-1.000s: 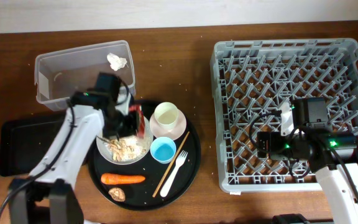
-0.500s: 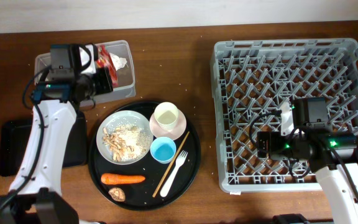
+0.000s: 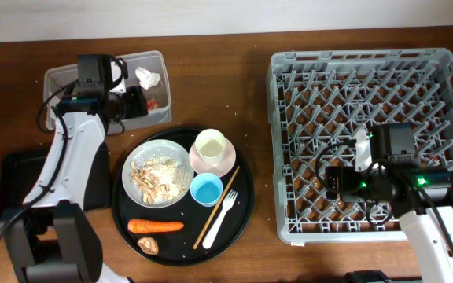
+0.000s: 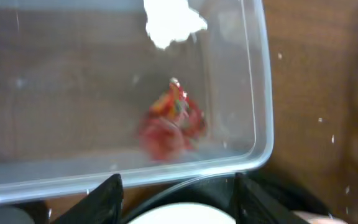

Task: Sort waste into correct bins and load items into the dishwasher rack
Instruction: 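Carry the red wrapper with the left gripper into the clear bin, then grasp the white cup with the left gripper and lift it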

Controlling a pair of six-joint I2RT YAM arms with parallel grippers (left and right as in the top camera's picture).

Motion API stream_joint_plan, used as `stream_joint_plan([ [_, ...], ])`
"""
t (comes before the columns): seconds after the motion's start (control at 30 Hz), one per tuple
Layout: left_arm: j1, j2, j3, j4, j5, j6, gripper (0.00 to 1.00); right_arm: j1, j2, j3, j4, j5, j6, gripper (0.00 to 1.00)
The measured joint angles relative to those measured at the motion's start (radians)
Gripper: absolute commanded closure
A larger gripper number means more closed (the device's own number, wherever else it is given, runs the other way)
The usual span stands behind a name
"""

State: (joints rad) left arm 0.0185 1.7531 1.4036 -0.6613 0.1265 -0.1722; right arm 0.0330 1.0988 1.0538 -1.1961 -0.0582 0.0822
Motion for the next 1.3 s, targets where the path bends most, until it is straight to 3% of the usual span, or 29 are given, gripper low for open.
stream_joint_plan([
  [0.23,-0.018,-0.087,0.012,-0.364,0.036,0.001,0.35,0.000,0.000,0.001,0.000,0.000,0.000,0.02],
  [0.33,-0.050,-0.097,0.013,-0.442,0.076,0.000,0.35,0.000,0.000,0.001,0.000,0.000,0.000,0.01],
  [0.47,-0.134,-0.097,0.013,-0.392,0.107,0.001,0.44,0.000,0.000,0.001,-0.002,0.000,0.000,0.02],
  [0.8,-0.320,-0.019,0.013,-0.235,0.117,0.000,0.47,0.000,0.000,0.001,-0.004,0.000,0.000,0.01],
  [0.93,-0.341,0.080,0.013,-0.220,0.116,-0.003,0.57,0.000,0.000,0.001,-0.004,0.000,0.000,0.02],
  [1.1,-0.348,0.139,0.013,-0.220,0.116,0.000,0.89,0.000,0.000,0.001,-0.005,0.000,0.000,0.02],
  [1.3,-0.348,0.142,0.022,-0.246,0.110,-0.003,1.00,0.000,0.000,0.001,-0.004,0.000,0.000,0.02],
])
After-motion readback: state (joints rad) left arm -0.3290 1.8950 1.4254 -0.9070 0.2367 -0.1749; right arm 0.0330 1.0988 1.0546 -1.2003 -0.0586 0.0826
